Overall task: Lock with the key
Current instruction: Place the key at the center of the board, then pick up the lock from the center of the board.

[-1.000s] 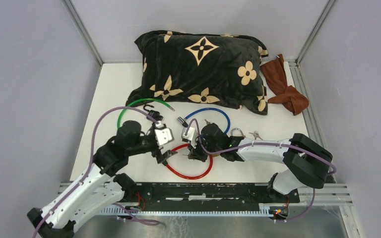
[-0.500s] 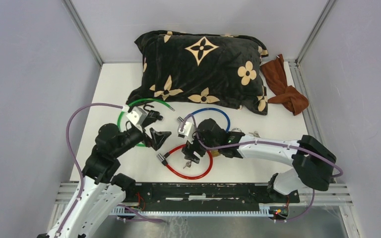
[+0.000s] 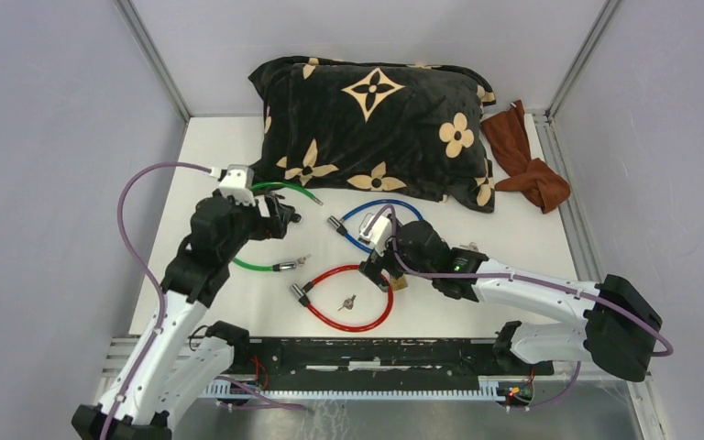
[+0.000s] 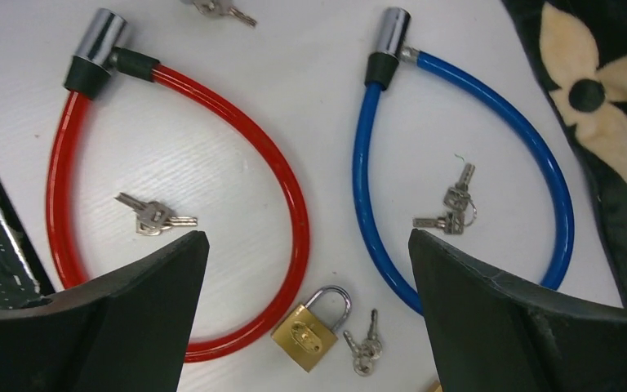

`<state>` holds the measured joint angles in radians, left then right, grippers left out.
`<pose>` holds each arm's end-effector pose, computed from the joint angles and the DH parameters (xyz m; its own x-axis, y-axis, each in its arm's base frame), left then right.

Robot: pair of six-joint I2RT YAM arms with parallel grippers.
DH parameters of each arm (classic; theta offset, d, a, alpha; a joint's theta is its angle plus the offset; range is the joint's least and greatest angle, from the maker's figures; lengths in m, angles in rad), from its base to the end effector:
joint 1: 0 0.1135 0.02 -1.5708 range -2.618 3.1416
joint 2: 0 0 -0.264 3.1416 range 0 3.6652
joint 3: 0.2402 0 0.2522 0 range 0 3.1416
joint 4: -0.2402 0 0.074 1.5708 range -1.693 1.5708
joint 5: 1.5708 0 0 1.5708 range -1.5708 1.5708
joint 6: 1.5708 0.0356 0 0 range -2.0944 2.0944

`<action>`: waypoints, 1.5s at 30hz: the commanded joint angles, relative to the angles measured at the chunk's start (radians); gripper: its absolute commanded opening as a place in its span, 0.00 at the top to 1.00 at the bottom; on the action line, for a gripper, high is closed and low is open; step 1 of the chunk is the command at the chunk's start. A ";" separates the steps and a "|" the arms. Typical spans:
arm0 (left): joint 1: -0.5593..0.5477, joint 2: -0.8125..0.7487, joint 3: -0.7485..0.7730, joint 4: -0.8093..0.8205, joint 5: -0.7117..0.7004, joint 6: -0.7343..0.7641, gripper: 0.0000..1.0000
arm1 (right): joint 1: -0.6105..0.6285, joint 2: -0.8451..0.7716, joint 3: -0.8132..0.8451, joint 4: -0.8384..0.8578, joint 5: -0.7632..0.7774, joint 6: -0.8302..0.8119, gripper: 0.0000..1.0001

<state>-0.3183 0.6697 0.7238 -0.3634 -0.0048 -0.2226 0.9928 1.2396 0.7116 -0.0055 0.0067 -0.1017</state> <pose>0.1509 -0.0495 0.3172 -0.3501 -0.1171 -0.9294 0.2372 0.9487 -0.2089 0.1479 0.2263 0.2358 -0.1917 -0.4797 -0.8562 -0.8583 0.5051 -0.0908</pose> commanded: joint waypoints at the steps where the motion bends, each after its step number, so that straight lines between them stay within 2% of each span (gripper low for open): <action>1: 0.024 0.202 0.164 -0.174 -0.109 0.156 0.10 | -0.052 -0.052 -0.039 0.038 0.030 -0.017 0.02; 5: 0.065 0.515 0.370 -0.427 -0.174 0.364 0.10 | -0.088 -0.074 -0.068 0.057 0.001 -0.041 0.02; 7: 0.128 0.669 0.461 -0.497 -0.219 0.418 0.10 | -0.099 -0.073 -0.073 0.064 -0.004 -0.052 0.02; 12: 0.358 0.965 0.656 -0.508 -0.151 0.482 0.02 | -0.108 -0.062 -0.077 0.056 -0.033 -0.062 0.02; 16: 0.423 1.141 0.731 -0.477 -0.181 0.515 0.02 | -0.113 -0.060 -0.079 0.061 -0.043 -0.064 0.02; 21: 0.468 1.273 0.768 -0.459 -0.158 0.500 0.16 | -0.115 -0.053 -0.070 0.058 -0.063 -0.066 0.02; 23: 0.481 1.305 0.758 -0.438 -0.151 0.482 0.21 | -0.114 -0.055 -0.073 0.058 -0.068 -0.067 0.02; 28: 0.483 1.309 0.745 -0.403 -0.138 0.482 0.24 | -0.117 -0.054 -0.068 0.049 -0.075 -0.078 0.02; 32: 0.483 1.324 0.787 -0.532 -0.066 0.418 0.29 | -0.117 -0.062 -0.056 0.041 -0.079 -0.083 0.02; 34: 0.483 1.265 0.719 -0.533 -0.007 0.365 0.33 | -0.117 -0.074 -0.061 0.045 -0.078 -0.084 0.02; 36: 0.482 1.176 0.605 -0.450 -0.002 0.298 0.33 | -0.117 -0.083 -0.071 0.054 -0.081 -0.087 0.02; 38: 0.484 1.113 0.523 -0.370 -0.045 0.216 0.33 | -0.117 -0.087 -0.074 0.057 -0.087 -0.093 0.02; 41: 0.493 1.099 0.503 -0.364 -0.128 0.105 0.31 | -0.117 -0.090 -0.061 0.039 -0.098 -0.105 0.02; 45: 0.499 1.081 0.474 -0.349 -0.198 0.051 0.28 | -0.117 -0.117 -0.077 0.039 -0.100 -0.109 0.02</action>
<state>0.1688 1.7985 1.2232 -0.7822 -0.1150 -0.0353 0.8806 1.1679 0.6388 0.0124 -0.0803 -0.1955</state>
